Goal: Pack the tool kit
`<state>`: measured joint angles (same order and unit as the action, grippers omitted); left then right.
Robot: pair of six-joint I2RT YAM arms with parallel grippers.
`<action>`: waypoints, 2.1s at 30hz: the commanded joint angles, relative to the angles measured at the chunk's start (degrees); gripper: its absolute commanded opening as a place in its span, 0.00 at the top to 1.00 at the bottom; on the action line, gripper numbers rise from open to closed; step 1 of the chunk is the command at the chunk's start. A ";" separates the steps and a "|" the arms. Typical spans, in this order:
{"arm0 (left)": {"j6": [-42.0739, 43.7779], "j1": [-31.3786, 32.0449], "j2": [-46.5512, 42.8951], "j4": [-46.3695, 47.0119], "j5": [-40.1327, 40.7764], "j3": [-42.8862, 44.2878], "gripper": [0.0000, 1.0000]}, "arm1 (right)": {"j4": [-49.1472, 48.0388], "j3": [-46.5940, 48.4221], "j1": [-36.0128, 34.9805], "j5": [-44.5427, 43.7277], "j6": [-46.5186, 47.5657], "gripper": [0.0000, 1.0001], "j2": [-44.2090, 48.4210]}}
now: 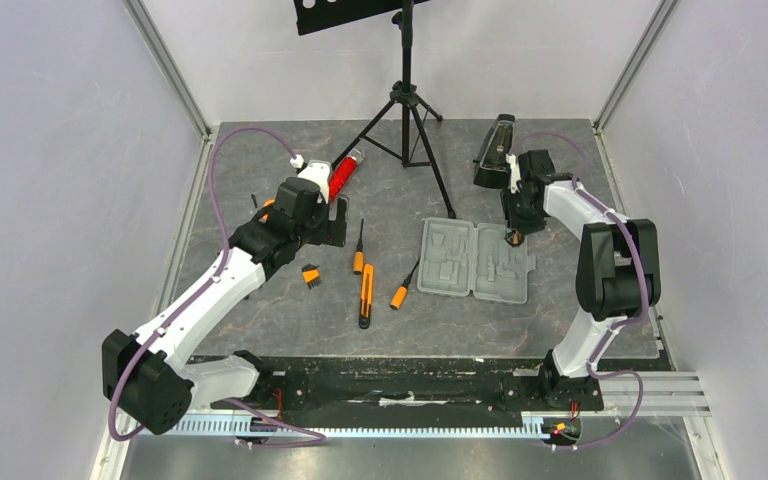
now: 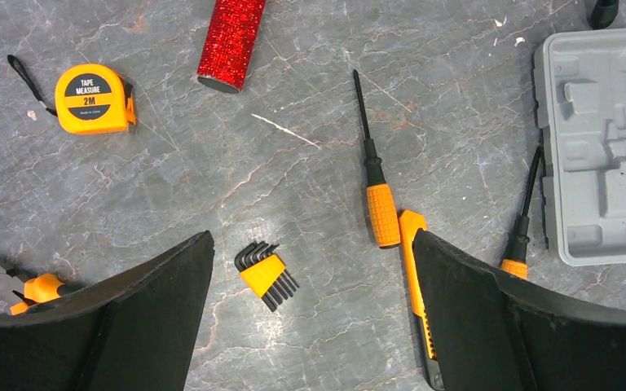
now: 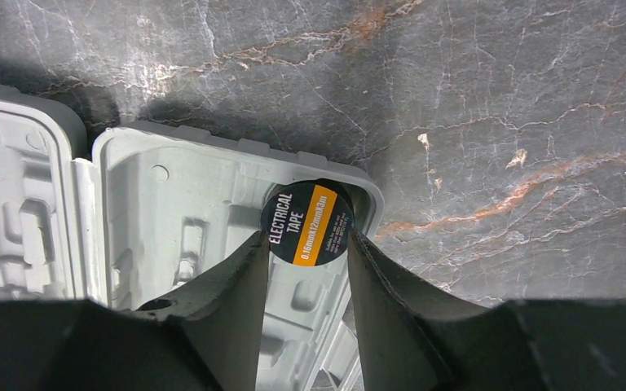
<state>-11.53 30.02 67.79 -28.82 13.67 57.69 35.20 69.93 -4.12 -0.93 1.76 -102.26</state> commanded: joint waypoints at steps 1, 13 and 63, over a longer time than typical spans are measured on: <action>2.34 0.04 0.00 1.04 1.53 1.02 0.03 | -0.22 0.28 0.21 -1.14 0.31 0.57 -1.07; 2.48 0.04 -0.60 1.01 1.62 0.67 0.03 | -0.15 -1.53 0.19 -1.57 0.09 0.58 -2.41; 2.48 -0.23 -3.52 1.02 1.36 -0.43 0.03 | -3.81 -5.81 2.55 2.82 -4.45 0.87 5.60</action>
<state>-11.00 29.98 65.56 -28.80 14.92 57.41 32.01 63.92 -1.61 1.52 -2.98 -96.60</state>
